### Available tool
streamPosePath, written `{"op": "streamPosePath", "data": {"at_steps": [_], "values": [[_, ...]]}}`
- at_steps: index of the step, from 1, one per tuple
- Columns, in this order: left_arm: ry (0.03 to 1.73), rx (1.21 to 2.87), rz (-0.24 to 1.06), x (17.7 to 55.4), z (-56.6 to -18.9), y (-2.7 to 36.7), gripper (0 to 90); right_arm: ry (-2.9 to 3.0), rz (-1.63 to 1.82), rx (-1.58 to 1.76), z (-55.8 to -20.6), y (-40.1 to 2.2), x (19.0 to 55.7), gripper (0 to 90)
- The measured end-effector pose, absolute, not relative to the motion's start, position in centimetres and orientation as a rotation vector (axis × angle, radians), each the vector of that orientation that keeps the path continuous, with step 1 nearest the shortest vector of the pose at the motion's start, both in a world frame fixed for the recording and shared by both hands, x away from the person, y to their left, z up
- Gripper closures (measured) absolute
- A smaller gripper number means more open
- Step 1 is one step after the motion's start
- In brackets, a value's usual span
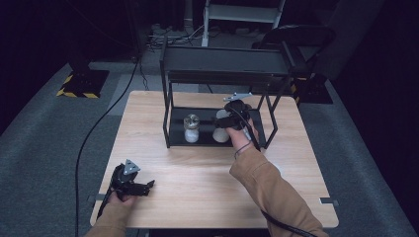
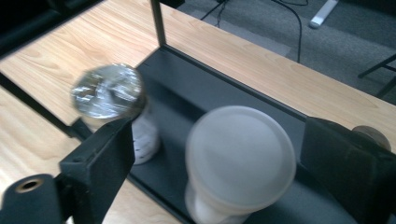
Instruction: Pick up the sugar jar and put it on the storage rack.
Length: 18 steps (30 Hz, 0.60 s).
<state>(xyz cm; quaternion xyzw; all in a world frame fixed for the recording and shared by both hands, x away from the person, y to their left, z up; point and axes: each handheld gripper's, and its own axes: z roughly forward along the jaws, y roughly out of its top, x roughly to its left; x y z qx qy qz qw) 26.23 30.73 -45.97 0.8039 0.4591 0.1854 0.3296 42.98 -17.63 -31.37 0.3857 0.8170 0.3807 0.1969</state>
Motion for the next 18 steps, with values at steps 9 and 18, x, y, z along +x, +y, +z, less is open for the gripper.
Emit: {"op": "streamPosePath", "data": {"at_steps": [9, 18], "values": [[1.201, 2.103, 0.485, 26.2, -46.0, 30.7, 2.5, 2.298, 1.121, 1.072, -28.0, -19.7, 40.3, 9.2], [1.201, 2.102, 0.486, 26.2, -46.0, 30.7, 2.4, 2.324, 1.102, 1.066, -27.0, -23.4, 38.1, 9.3]]}}
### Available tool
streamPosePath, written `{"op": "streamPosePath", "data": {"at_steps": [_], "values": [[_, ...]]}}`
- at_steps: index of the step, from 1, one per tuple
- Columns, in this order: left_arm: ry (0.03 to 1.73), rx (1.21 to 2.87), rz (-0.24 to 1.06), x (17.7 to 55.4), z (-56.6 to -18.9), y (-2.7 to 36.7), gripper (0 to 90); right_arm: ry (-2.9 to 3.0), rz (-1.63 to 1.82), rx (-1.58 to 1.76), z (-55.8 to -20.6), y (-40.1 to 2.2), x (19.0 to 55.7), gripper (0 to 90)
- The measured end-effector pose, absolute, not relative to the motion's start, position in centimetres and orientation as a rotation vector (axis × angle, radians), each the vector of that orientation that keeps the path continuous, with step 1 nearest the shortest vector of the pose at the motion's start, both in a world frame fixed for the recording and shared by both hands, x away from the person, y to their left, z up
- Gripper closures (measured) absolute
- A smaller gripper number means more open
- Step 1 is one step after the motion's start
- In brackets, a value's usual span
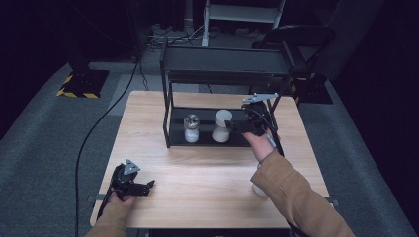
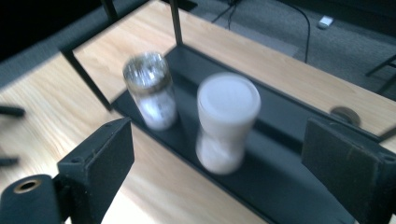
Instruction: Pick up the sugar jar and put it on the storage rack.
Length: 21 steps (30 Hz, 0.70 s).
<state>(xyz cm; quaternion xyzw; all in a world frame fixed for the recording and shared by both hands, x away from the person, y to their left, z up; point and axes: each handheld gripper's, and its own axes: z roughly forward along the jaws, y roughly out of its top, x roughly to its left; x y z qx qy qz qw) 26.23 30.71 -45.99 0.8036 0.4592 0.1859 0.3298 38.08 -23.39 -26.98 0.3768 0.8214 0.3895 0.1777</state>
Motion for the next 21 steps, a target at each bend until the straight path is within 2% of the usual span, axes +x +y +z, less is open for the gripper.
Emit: {"op": "streamPosePath", "data": {"at_steps": [21], "values": [[1.201, 2.105, 0.488, 26.2, -46.0, 30.7, 2.3, 2.362, 1.074, 1.022, -28.5, -30.2, 32.8, 8.9]]}}
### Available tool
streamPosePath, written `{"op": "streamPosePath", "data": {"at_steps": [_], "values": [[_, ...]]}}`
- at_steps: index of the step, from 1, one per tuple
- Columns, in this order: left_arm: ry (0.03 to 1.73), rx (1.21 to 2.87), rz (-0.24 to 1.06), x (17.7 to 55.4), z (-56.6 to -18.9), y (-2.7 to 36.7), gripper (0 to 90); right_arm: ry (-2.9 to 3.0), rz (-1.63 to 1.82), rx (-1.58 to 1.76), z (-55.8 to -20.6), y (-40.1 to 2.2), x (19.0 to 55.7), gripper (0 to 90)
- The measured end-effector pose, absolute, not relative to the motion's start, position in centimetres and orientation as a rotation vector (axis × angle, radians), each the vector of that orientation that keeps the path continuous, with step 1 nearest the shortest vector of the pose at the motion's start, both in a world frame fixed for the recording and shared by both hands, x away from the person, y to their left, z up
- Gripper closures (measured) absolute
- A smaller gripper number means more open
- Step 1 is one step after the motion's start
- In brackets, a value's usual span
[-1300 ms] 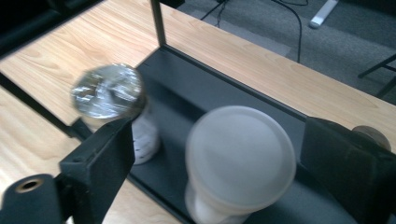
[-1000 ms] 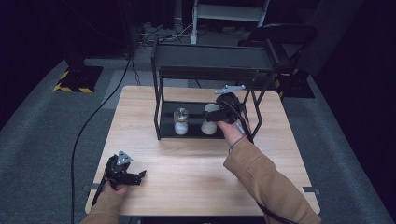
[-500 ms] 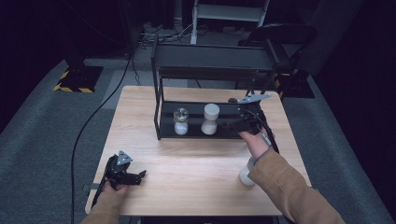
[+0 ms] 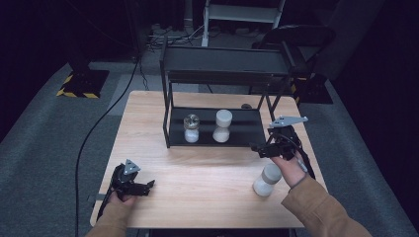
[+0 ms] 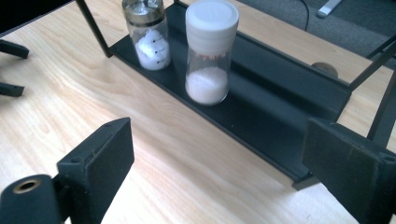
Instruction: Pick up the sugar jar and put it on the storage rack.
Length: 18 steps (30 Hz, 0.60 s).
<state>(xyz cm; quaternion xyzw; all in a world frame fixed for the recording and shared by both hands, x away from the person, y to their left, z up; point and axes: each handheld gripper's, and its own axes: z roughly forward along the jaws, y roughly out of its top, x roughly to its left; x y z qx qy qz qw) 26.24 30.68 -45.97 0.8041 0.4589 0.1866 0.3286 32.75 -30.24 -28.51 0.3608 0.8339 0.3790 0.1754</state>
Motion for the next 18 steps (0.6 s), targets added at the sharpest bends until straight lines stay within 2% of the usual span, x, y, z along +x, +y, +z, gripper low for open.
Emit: {"op": "streamPosePath", "data": {"at_steps": [18], "values": [[1.202, 2.104, 0.488, 26.2, -46.0, 30.7, 2.3, 2.384, 1.16, 1.036, -30.7, -33.7, 29.1, 5.7]]}}
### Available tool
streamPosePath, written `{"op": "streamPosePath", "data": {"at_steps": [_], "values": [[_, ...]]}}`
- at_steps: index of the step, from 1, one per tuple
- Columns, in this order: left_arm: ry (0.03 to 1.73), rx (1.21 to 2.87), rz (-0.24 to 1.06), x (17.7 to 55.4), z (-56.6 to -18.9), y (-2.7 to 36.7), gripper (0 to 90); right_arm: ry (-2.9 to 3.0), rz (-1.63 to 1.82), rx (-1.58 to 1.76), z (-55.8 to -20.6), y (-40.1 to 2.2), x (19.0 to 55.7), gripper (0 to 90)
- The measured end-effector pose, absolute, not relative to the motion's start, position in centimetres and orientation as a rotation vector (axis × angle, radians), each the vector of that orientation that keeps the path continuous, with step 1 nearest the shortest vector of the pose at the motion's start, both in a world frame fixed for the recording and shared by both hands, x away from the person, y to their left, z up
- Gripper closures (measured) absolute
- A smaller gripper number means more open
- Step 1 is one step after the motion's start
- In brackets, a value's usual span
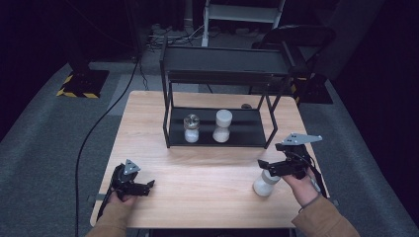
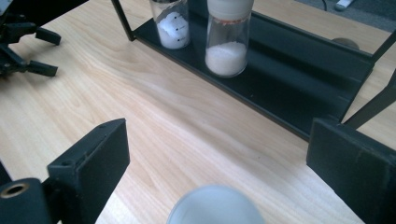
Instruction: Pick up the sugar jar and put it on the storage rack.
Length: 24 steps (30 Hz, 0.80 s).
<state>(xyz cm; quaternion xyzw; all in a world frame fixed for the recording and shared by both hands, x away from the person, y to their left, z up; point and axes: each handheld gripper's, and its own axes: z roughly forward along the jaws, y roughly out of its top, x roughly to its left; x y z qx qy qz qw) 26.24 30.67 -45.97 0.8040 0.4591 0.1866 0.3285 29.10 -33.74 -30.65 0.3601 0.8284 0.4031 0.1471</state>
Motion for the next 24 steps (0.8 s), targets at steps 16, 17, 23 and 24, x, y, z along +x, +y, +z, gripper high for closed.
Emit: {"op": "streamPosePath", "data": {"at_steps": [16, 17, 23, 24], "values": [[1.206, 2.104, 0.489, 26.2, -46.0, 30.6, 2.0, 2.37, 1.167, 1.026, -32.3, -35.3, 26.6, 5.7], [1.206, 2.104, 0.489, 26.2, -46.0, 30.6, 2.0, 2.37, 1.168, 1.024, -32.4, -35.4, 26.5, 5.8], [1.207, 2.104, 0.489, 26.2, -45.9, 30.6, 2.0, 2.361, 1.167, 1.032, -33.0, -35.8, 25.9, 5.7], [1.207, 2.104, 0.489, 26.2, -45.9, 30.6, 2.0, 2.363, 1.165, 1.037, -33.2, -35.9, 25.9, 5.8]]}}
